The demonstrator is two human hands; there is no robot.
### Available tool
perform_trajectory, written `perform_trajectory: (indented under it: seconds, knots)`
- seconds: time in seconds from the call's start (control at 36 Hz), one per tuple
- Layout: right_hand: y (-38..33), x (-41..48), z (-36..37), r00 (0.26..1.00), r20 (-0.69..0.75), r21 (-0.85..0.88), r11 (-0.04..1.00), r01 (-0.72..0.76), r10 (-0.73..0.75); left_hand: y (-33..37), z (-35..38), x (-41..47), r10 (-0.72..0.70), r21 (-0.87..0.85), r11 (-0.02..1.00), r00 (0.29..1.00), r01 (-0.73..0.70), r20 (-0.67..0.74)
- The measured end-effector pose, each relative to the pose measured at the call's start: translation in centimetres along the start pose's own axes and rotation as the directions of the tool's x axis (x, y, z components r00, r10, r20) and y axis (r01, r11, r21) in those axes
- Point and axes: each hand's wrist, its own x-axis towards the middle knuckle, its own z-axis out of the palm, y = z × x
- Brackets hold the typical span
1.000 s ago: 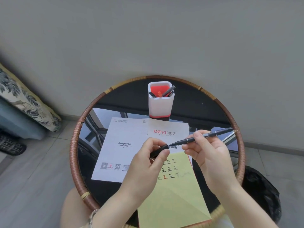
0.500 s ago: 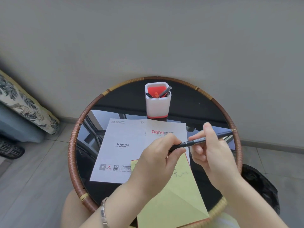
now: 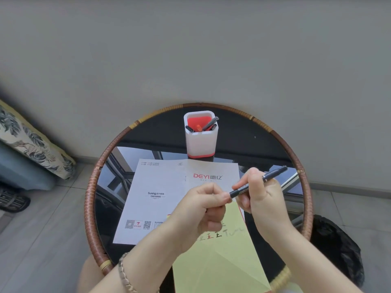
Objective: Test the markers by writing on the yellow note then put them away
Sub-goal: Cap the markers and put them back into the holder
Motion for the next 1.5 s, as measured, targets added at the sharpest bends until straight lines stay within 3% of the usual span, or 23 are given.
perform_trajectory:
  seconds: [0.06, 0.14, 0.22, 0.31, 0.39, 0.44, 0.53, 0.64, 0.75, 0.92, 1.03, 1.17, 1.28, 1.33, 1.42, 1.5]
  knots:
    - [0.7, 0.4, -0.3, 0.999, 0.033, -0.038, 0.999, -0.028, 0.029, 0.1, -0.2, 0.5, -0.078, 0.068, 0.994, 0.996, 0.08, -0.034]
    - [1.4, 2.0, -0.8, 0.991, 0.098, -0.182, 0.981, -0.07, 0.089, 0.0, -0.7, 1.8, -0.036, 0.393, 0.914, 0.986, 0.098, -0.164]
    - [-0.1, 4.5, -1.4, 0.998, 0.017, -0.248, 0.966, 0.065, -0.063, 0.8, -1.6, 3.8, 0.169, 0.64, 0.765, 0.933, 0.08, -0.318]
    - [-3.3, 7.0, -1.6, 0.94, -0.1, -0.257, 0.921, 0.292, -0.326, 3.1, -2.7, 5.5, 0.445, 0.743, 0.669, 0.81, -0.015, -0.383]
    - [-5.5, 9.6, -0.6, 0.923, -0.117, -0.198, 0.919, 0.34, -0.367, 5.3, -4.0, 7.4, 0.626, 0.806, 0.584, 0.686, -0.096, -0.371]
    - [-5.6, 11.3, 0.5, 0.94, -0.069, -0.252, 0.917, 0.308, -0.334, 6.4, -4.7, 8.5, 0.638, 0.82, 0.561, 0.692, -0.118, -0.337]
    - [-4.2, 13.2, 2.2, 0.945, 0.099, -0.531, 0.787, 0.314, -0.311, 7.6, -5.4, 9.6, 0.575, 0.832, 0.549, 0.758, -0.077, -0.309]
    - [-1.9, 14.9, 3.4, 0.95, 0.219, -0.678, 0.665, 0.312, -0.222, 7.8, -6.0, 10.1, 0.505, 0.826, 0.559, 0.819, -0.072, -0.271]
    - [-1.5, 15.6, 3.6, 0.93, 0.154, -0.721, 0.605, 0.337, -0.335, 7.0, -6.7, 10.6, 0.492, 0.804, 0.589, 0.824, -0.079, -0.28]
    - [-0.5, 15.0, 2.9, 0.768, 0.265, -0.759, 0.366, 0.539, -0.583, 6.2, -7.2, 11.0, 0.499, 0.839, 0.542, 0.819, -0.041, -0.282]
    - [0.2, 14.9, 2.6, 0.745, 0.383, -0.78, 0.241, 0.578, -0.546, 6.2, -7.4, 11.0, 0.507, 0.841, 0.539, 0.813, -0.04, -0.286]
    - [-0.1, 15.2, 2.4, 0.81, 0.396, -0.84, 0.186, 0.51, -0.433, 6.3, -7.7, 11.3, 0.5, 0.834, 0.551, 0.813, -0.031, -0.3]
    - [-2.0, 14.8, 1.8, 0.872, 0.401, -0.785, 0.385, 0.486, -0.282, 6.6, -7.7, 11.3, 0.475, 0.811, 0.584, 0.824, -0.031, -0.31]
    - [-2.5, 14.1, 1.5, 0.893, 0.381, -0.783, 0.429, 0.45, -0.24, 6.9, -7.4, 11.2, 0.458, 0.824, 0.567, 0.831, 0.0, -0.315]
    - [-3.3, 12.9, 0.7, 0.945, 0.257, -0.83, 0.456, 0.322, -0.2, 7.3, -7.0, 11.0, 0.442, 0.894, 0.439, 0.844, 0.091, -0.303]
    - [-4.8, 11.3, 0.1, 0.981, 0.196, -0.876, 0.449, 0.175, 0.0, 7.9, -5.7, 10.0, 0.44, 0.912, 0.335, 0.816, 0.239, -0.375]
